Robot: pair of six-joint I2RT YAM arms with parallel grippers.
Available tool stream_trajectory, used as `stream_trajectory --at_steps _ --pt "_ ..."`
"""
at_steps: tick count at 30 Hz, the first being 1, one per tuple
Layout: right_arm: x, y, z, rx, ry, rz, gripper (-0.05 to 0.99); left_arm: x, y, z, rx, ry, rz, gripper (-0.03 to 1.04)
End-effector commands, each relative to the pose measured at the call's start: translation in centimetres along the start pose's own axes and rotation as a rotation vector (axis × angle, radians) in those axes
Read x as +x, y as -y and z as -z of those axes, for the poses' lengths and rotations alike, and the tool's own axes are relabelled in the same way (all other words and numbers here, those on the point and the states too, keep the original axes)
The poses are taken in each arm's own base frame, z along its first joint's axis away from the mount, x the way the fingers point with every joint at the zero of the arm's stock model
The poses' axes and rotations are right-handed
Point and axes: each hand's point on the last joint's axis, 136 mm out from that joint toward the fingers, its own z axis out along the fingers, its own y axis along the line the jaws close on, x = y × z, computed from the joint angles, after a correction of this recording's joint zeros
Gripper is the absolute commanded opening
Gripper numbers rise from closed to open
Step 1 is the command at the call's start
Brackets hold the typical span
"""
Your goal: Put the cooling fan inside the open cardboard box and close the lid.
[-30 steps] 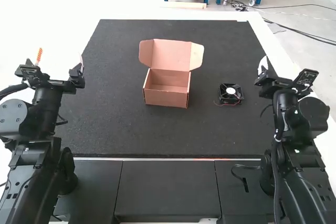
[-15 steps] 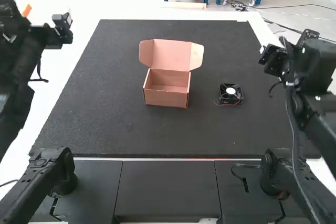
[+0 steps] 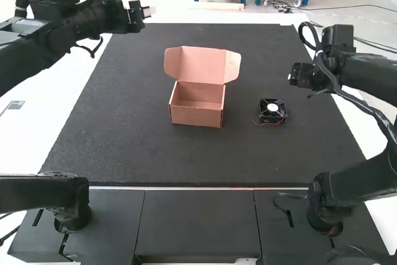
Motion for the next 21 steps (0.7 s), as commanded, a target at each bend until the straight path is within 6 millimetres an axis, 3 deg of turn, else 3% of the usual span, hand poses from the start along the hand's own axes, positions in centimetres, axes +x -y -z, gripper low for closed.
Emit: stream_trajectory --at_steps 1,7,14,21 --pt "0.2 0.0 -0.8 -0.025 -0.002 0.014 0.91 -1.7 1.9 -0.4 0.07 0.025 -0.021 0.97" --pt "4.1 0.1 -3.7 -0.023 -0.101 0.045 0.91 0.2 1.9 -2.5 0.078 -0.07 -0.049 0.96" --pt "6.1 0.1 -6.5 -0.021 -0.138 0.055 0.91 0.8 1.1 -2.9 0.061 -0.091 -0.056 0.96" --pt "6.9 0.4 -8.7 -0.011 -0.156 0.073 0.91 1.4 -0.4 -2.6 0.022 -0.112 -0.041 0.96"
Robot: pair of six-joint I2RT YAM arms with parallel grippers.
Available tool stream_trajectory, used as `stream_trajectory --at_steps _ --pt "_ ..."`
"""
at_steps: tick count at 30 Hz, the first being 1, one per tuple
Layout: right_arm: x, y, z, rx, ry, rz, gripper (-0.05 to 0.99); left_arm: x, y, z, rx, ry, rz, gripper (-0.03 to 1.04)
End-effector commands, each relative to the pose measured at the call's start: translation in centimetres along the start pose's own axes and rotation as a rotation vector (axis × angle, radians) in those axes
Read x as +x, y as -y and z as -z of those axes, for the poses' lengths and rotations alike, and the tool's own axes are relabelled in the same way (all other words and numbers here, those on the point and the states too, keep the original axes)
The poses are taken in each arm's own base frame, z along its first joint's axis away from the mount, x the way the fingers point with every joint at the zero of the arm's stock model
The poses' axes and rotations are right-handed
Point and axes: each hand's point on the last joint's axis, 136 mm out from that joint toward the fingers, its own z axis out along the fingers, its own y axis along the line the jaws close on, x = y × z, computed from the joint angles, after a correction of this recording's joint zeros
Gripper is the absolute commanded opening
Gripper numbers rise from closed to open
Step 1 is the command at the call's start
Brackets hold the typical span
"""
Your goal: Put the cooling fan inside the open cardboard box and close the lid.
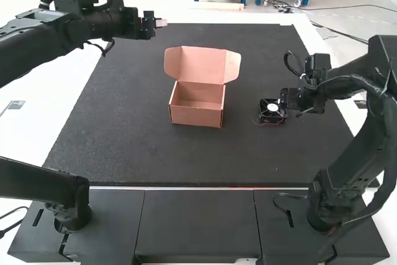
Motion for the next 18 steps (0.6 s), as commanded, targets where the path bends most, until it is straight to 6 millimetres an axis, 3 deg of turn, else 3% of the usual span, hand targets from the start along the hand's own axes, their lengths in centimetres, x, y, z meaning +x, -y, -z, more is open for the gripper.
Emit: stream_trajectory --at_steps 1,18 --pt "0.0 0.6 -0.9 0.01 -0.007 0.011 0.91 -1.6 -0.3 0.9 -0.008 0.039 -0.022 0.96" --pt "0.3 1.8 -4.1 0.033 -0.044 0.042 0.91 -0.7 -1.2 1.0 -0.031 0.013 -0.005 0.96"
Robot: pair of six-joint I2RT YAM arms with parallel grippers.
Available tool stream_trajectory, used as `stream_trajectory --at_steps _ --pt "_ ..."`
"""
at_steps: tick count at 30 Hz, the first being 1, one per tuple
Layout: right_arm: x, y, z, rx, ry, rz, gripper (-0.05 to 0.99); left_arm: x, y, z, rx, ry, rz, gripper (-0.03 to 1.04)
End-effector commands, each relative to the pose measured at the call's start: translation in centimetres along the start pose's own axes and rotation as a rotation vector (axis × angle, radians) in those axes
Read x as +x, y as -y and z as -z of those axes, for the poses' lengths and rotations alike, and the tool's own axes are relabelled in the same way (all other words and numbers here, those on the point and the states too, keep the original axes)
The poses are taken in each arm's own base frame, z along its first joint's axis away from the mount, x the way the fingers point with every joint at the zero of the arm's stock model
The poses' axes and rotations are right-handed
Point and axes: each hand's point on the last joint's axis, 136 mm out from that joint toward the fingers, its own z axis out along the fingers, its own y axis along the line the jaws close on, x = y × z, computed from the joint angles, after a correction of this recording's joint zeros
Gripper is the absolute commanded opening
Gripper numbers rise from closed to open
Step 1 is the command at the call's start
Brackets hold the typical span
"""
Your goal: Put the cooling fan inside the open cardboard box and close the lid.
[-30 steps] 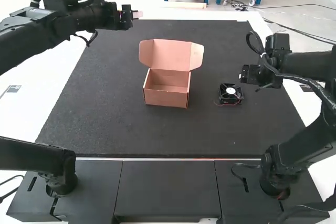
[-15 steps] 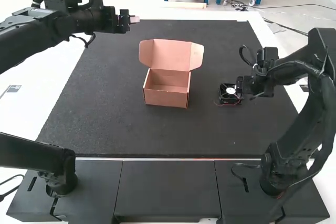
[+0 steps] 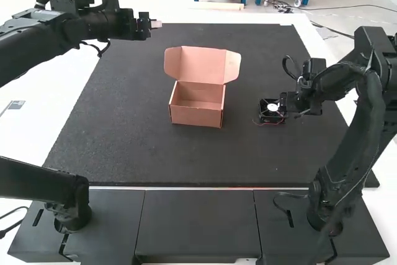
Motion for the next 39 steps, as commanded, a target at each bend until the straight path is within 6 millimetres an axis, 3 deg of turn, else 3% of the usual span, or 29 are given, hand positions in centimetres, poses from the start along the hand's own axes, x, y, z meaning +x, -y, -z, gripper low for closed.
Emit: stream_trajectory --at_steps 1,7,14,17,20,25,28,36,39 --pt "0.2 0.7 -0.5 0.014 -0.014 0.01 0.91 -1.0 0.2 0.7 0.005 0.029 -0.02 0.96" --pt "2.8 0.2 -1.0 0.005 -0.086 0.027 0.87 -0.4 0.0 0.5 0.004 0.019 -0.014 0.96" --pt "5.0 -1.4 -1.1 -0.021 -0.139 0.055 0.54 0.0 -0.1 0.3 0.002 0.015 -0.014 0.96" --pt "5.7 -2.3 -1.2 -0.039 -0.157 0.074 0.35 0.0 -0.1 0.2 0.002 0.015 -0.014 0.96" --pt "5.8 -2.6 -1.4 -0.044 -0.161 0.077 0.31 0.0 -0.1 0.2 0.002 0.016 -0.014 0.96" --pt "6.0 -2.9 -1.9 -0.061 -0.171 0.087 0.16 0.4 -0.2 0.0 0.002 0.009 -0.011 0.96" --pt "5.9 -3.1 -2.0 -0.072 -0.166 0.095 0.0 0.7 -0.3 0.0 0.001 0.005 -0.011 0.96" --pt "5.4 -3.0 -1.7 -0.073 -0.151 0.124 -0.02 1.0 -0.4 -0.1 -0.001 0.002 -0.009 0.96" --pt "4.5 -3.5 -0.4 -0.115 -0.143 0.163 -0.02 1.0 -0.4 -0.1 -0.001 -0.001 -0.009 0.96"
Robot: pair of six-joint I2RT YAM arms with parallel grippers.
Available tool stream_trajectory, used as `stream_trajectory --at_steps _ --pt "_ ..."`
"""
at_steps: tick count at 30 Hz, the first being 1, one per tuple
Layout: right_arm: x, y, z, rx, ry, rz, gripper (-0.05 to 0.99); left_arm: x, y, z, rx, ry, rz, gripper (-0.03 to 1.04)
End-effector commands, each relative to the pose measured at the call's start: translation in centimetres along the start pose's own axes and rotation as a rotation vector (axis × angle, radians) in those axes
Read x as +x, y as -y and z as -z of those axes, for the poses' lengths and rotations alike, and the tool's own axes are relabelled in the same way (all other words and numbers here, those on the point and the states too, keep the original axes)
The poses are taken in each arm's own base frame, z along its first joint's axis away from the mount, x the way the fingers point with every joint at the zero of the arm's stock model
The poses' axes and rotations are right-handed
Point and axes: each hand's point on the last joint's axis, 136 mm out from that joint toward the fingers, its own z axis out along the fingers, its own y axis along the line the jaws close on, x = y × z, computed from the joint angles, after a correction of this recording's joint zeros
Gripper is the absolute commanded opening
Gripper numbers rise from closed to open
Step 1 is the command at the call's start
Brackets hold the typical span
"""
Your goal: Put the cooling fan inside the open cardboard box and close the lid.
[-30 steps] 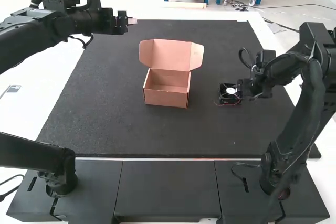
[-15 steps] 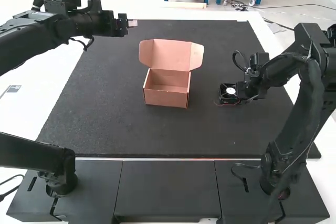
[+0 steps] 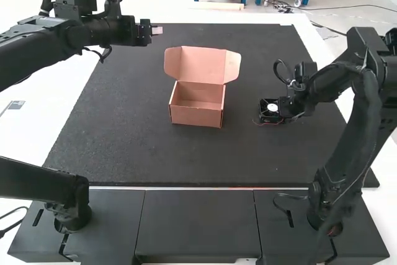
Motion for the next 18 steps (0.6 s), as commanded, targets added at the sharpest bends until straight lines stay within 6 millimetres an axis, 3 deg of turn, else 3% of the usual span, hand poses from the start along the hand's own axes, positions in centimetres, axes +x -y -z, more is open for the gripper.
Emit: stream_trajectory --at_steps 1,5,11,18 --pt "2.1 -0.9 0.7 -0.055 -0.078 0.089 -0.02 -0.5 0.0 0.4 0.001 0.015 -0.015 0.96" --pt "0.7 -0.5 4.6 -0.1 -0.064 0.182 -0.02 0.0 -0.3 0.6 -0.009 -0.002 -0.02 0.96" --pt "-1.1 0.8 10.5 -0.188 -0.042 0.174 -0.02 0.6 -1.6 0.7 -0.035 -0.009 -0.009 0.96" --pt "-0.1 -3.4 17.8 -0.441 -0.127 0.155 -0.02 0.3 -1.4 0.7 -0.032 -0.001 -0.011 0.96"
